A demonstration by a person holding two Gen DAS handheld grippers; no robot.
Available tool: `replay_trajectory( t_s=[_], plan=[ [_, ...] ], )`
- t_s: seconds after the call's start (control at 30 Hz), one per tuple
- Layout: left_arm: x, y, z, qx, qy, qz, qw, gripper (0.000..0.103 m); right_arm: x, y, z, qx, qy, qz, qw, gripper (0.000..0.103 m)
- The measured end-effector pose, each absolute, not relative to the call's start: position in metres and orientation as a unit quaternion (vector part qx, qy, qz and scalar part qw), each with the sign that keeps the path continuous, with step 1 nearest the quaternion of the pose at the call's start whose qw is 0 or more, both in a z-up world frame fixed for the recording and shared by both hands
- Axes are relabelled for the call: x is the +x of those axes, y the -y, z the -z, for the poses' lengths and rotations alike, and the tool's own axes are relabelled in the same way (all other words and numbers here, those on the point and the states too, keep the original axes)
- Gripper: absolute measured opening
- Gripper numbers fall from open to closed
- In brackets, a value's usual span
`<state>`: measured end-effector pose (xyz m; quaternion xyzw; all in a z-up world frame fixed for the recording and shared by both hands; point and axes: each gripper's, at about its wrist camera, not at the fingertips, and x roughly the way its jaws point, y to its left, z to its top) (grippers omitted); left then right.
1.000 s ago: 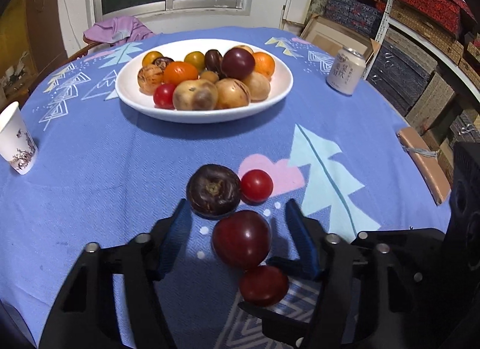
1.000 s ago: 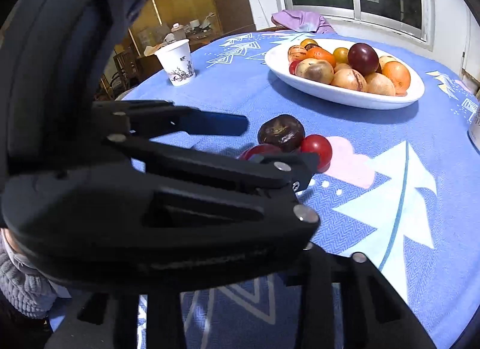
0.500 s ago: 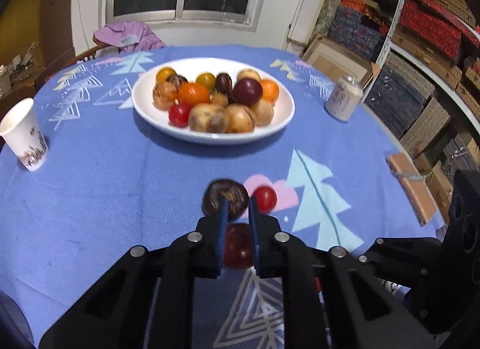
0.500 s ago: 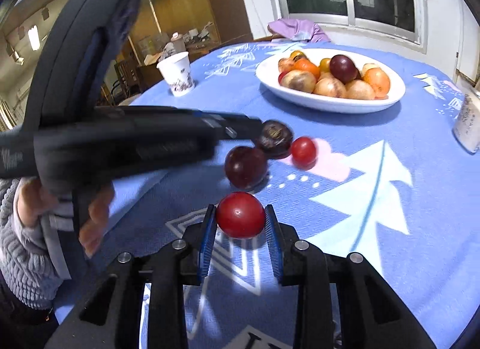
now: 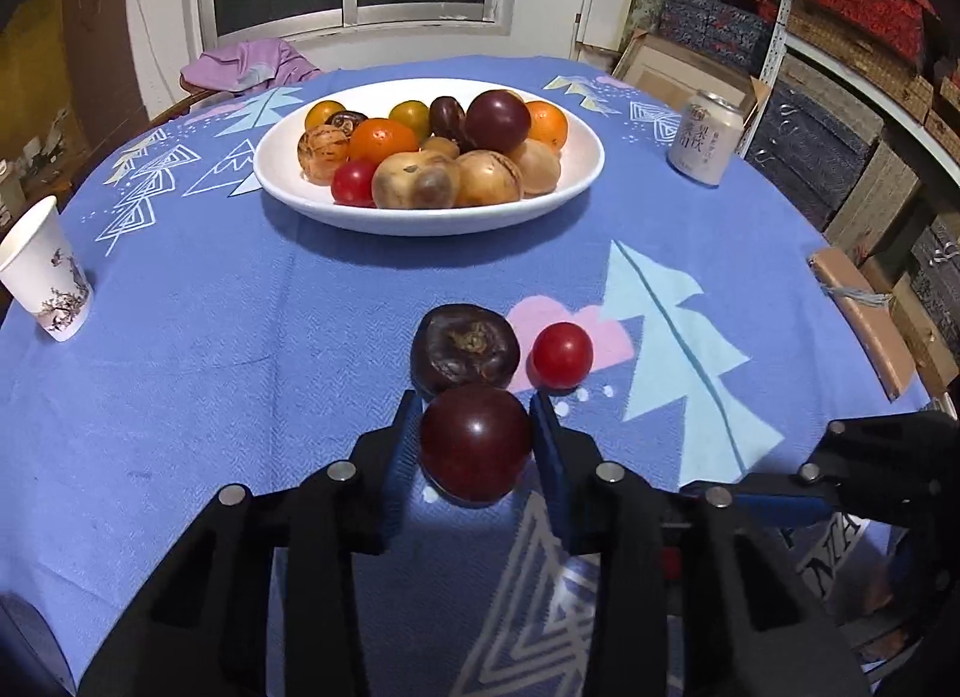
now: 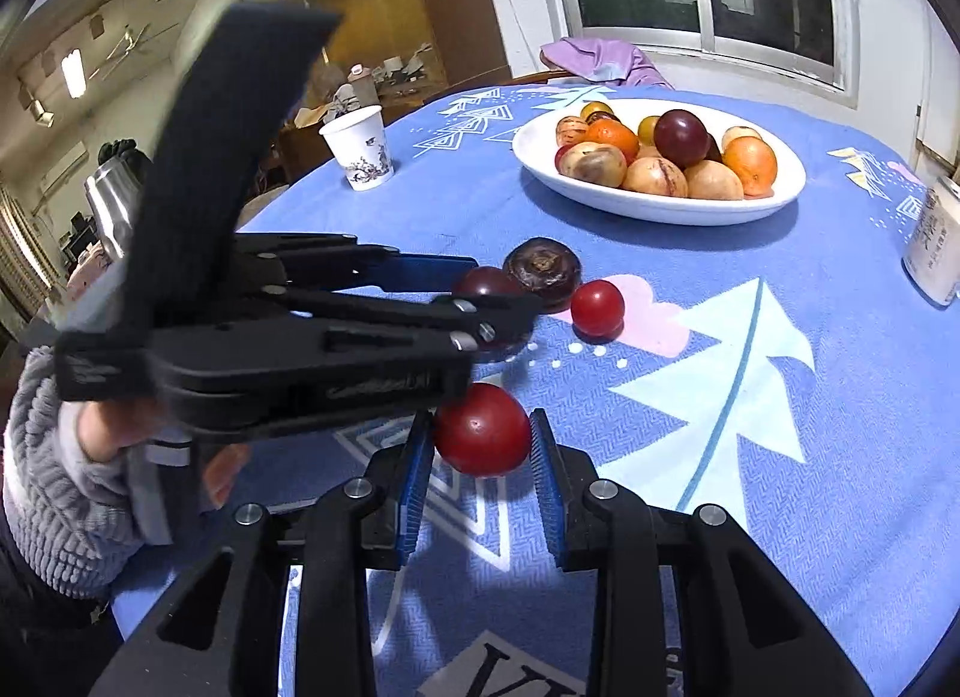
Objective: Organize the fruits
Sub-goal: 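Grasp a small red tomato with the right tool while the left tool holds the plum, then carry both fruits onto the white plate and open both tools, then grasp the dark purple mangosteen-like fruit with the left tool while the right tool grasps the last red tomato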
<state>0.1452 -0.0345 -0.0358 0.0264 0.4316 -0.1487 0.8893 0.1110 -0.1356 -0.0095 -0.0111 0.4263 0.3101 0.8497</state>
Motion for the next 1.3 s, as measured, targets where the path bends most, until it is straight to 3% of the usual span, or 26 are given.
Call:
replay_trajectory(
  t_s=[0.2,0.23,0.27,0.53,0.67,0.83,0.9,0.93,0.97,1.03,1.3],
  plan=[
    [0.154,0.025,0.050,-0.003,-0.436,0.155,0.887,0.047,0.112,0.143,0.011,-0.002,-0.429,-0.303,0.851,0.033],
    [0.155,0.026,0.049,-0.001,-0.441,0.152,0.884,0.046,0.111,0.144,0.010,-0.001,-0.428,-0.302,0.852,0.033],
    [0.155,0.025,0.048,-0.001,-0.437,0.148,0.887,0.038,0.112,0.144,0.010,0.000,-0.427,-0.302,0.852,0.033],
    [0.169,0.015,0.013,-0.012,-0.406,0.134,0.904,0.037,0.136,0.163,-0.022,0.010,-0.390,-0.271,0.880,0.033],
    [0.214,0.011,-0.015,-0.007,-0.386,0.105,0.917,0.037,0.195,0.165,-0.044,0.012,-0.362,-0.211,0.908,0.033],
    [0.277,0.009,-0.010,-0.021,-0.391,0.080,0.917,0.038,0.268,0.162,-0.038,0.030,-0.362,-0.163,0.917,0.033],
    [0.292,0.007,-0.005,-0.026,-0.395,0.075,0.915,0.050,0.292,0.159,-0.032,0.038,-0.377,-0.162,0.911,0.033],
    [0.296,0.005,-0.004,-0.032,-0.394,0.074,0.916,0.065,0.300,0.159,-0.028,0.042,-0.385,-0.164,0.907,0.037],
    [0.298,0.003,-0.003,-0.038,-0.391,0.073,0.917,0.074,0.303,0.162,-0.027,0.044,-0.388,-0.160,0.907,0.046],
    [0.295,0.002,-0.004,-0.045,-0.385,0.078,0.919,0.075,0.304,0.167,-0.026,0.053,-0.388,-0.162,0.906,0.051],
    [0.226,0.006,0.003,-0.009,-0.393,0.100,0.914,0.075,0.237,0.175,-0.019,0.029,-0.380,-0.215,0.899,0.051]
  ],
)
